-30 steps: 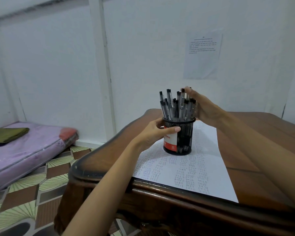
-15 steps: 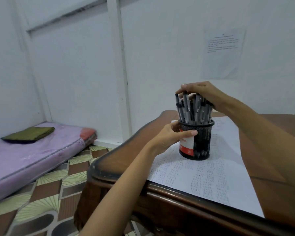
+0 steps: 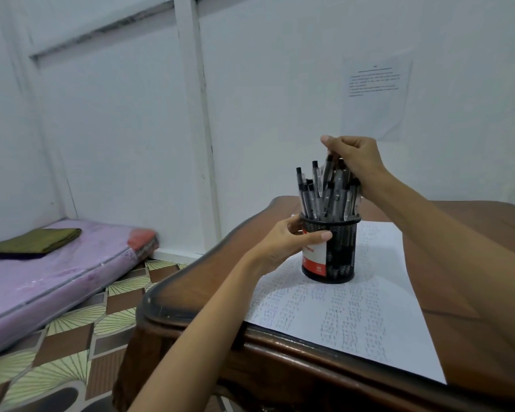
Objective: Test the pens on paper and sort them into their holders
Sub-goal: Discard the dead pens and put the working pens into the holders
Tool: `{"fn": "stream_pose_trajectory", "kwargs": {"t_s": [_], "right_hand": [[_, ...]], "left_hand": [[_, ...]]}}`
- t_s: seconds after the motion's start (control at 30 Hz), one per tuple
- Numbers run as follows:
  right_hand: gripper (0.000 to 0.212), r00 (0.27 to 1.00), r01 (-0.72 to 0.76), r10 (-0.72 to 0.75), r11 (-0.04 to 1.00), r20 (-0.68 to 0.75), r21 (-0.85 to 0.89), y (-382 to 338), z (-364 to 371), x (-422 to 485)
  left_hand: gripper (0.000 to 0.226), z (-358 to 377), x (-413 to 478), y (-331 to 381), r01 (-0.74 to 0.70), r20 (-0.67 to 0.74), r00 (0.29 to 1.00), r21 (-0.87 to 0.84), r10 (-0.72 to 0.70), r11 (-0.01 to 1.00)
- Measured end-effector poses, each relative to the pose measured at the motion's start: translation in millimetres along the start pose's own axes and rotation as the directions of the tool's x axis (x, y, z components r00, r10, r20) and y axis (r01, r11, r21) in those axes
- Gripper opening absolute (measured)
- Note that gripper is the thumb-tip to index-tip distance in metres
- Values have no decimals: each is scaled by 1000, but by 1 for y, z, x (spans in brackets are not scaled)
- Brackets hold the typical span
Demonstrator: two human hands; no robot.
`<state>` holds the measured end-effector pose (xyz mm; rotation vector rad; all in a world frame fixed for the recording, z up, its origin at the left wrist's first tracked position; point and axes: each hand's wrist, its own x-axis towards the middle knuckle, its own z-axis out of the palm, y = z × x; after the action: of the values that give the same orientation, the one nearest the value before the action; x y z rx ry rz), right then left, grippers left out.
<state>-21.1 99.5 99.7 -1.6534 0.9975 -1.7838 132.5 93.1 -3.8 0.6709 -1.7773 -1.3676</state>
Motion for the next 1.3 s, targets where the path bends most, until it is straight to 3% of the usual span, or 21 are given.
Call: {"fn": "stream_pose_trajectory", "kwargs": {"t_s": [0.13, 0.27, 0.37, 0.5, 0.57, 0.67, 0.77, 0.87, 0.97, 1.03, 1.1, 1.17, 1.23, 1.3], "right_hand": [[28, 981, 114, -52, 935, 189, -336, -24, -3, 1], [31, 912, 382, -257, 817, 321, -431, -57, 6, -10], [36, 851, 524, -274, 464, 447, -714, -49, 27, -19], [44, 824, 566, -96, 62, 559, -822, -17, 37, -25], [41, 819, 569, -70, -29, 570, -822, -16, 38, -26], [37, 803, 593, -30, -67, 596, -802, -25, 41, -26], [37, 795, 607, -32, 6, 606, -795, -28, 39, -25], [26, 791, 605, -17, 174, 612, -777, -30, 29, -23], [10, 773, 518, 64, 511, 631, -686, -29, 16, -16], [18, 808, 433, 29, 649, 588, -626, -30, 8, -10], [27, 889, 412, -86, 574, 449, -707, -35, -2, -3], [38, 941, 297, -11, 502, 338, -812, -42, -12, -2], [55, 887, 103, 294, 623, 355, -775, -42, -14, -7], [55, 807, 33, 407, 693, 429, -720, -27, -10, -11]], "left_hand": [[51, 0, 0, 0, -11, 14, 1000, -6, 11, 1000], [53, 0, 1, 0, -22, 27, 999, 2, 22, 1000], [58, 1, 1, 0, -21, 8, 1000, 12, 21, 1000], [62, 1, 2, -1, -17, 0, 1000, 16, 17, 1000], [59, 1, 1, 0, -17, 5, 1000, 12, 17, 1000], [46, 1, 0, 1, -16, 6, 1000, 12, 16, 1000], [42, 1, 0, 0, -10, 8, 1000, 7, 10, 1000], [42, 0, 0, 1, -8, 20, 1000, -2, 8, 1000], [51, 0, 1, 0, -14, 13, 1000, -4, 14, 1000], [59, -1, 1, -1, -16, 12, 1000, -2, 16, 1000], [66, -1, 1, -1, -7, 17, 1000, 0, 7, 1000], [67, -1, 1, -1, -7, 26, 1000, -3, 8, 1000], [65, -1, 0, 0, -12, 26, 1000, -8, 12, 1000], [62, -1, 0, 0, -19, 27, 999, 0, 19, 1000]]}}
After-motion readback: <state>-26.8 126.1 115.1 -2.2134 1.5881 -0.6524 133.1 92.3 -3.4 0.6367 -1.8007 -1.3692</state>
